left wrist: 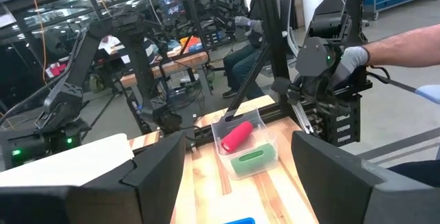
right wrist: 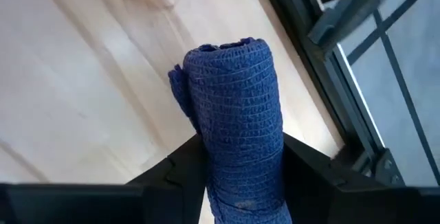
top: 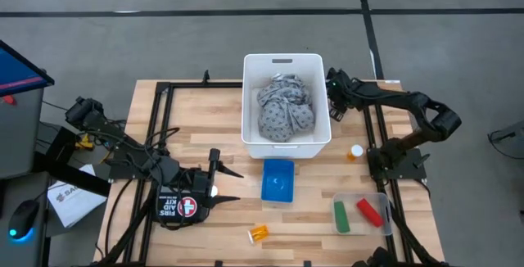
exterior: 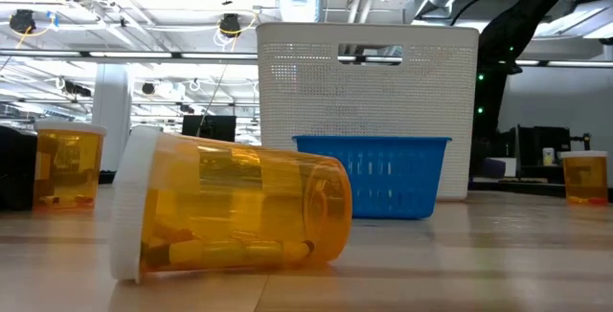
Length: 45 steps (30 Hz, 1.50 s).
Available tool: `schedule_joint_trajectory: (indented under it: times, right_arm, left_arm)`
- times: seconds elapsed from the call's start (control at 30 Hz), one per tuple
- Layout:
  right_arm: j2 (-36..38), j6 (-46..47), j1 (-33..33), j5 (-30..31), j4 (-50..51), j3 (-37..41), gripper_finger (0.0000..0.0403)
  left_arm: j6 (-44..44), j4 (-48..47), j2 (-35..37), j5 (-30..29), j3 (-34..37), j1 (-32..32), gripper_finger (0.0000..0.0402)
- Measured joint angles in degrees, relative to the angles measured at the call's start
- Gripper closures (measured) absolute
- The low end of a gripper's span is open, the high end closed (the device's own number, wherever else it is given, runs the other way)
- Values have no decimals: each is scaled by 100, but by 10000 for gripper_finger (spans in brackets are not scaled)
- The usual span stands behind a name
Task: Pick & place medical supplies in basket/bin
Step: Put the blue bandage into the transparent bin
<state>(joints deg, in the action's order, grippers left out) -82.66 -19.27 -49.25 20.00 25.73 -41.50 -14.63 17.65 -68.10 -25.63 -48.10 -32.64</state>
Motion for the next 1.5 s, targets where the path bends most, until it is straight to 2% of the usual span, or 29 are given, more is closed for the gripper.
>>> schedule_joint_trajectory:
  times: [0.43,0.8,1.3,1.5]
  right_arm:
    - [325,182,4,23,326,-7,253]
    - [667,243,7,107,584,-62,274]
    - [1907,993,340,454,2287,-1347,270]
    - [2413,1408,736,41,2635,-1936,270]
  left_arm:
    - [4,2,1,0,0,0,143]
    - [4,3,1,0,0,0,143]
    - [7,4,0,0,0,0,143]
    - [7,4,0,0,0,0,143]
